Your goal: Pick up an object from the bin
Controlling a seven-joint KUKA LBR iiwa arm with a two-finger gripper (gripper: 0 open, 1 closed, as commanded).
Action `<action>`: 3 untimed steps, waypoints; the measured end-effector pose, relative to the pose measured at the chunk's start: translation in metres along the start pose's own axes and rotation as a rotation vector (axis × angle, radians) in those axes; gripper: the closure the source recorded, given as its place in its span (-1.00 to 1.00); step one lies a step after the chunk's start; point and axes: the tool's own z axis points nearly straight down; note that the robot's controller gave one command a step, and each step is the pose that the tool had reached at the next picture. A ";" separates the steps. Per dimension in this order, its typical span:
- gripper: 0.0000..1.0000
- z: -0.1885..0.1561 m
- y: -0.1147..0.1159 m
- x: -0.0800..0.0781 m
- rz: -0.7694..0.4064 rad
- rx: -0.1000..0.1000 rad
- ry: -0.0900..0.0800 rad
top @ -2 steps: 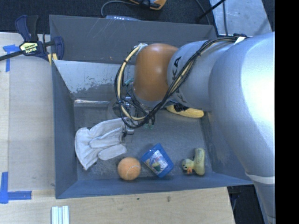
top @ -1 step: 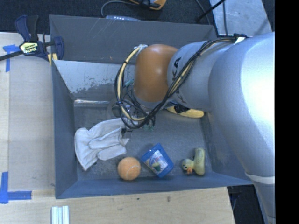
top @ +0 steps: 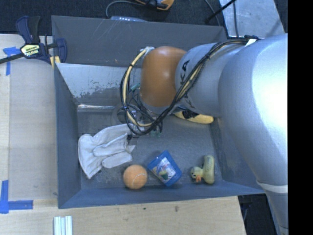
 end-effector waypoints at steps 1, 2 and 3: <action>1.00 -0.105 0.003 -0.007 -0.036 0.001 0.001; 1.00 -0.105 0.003 -0.006 -0.036 0.001 0.001; 1.00 -0.148 0.003 -0.005 -0.028 0.003 0.009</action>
Offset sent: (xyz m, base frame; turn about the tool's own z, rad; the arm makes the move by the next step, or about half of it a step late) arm 0.0000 0.0000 0.0000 0.0000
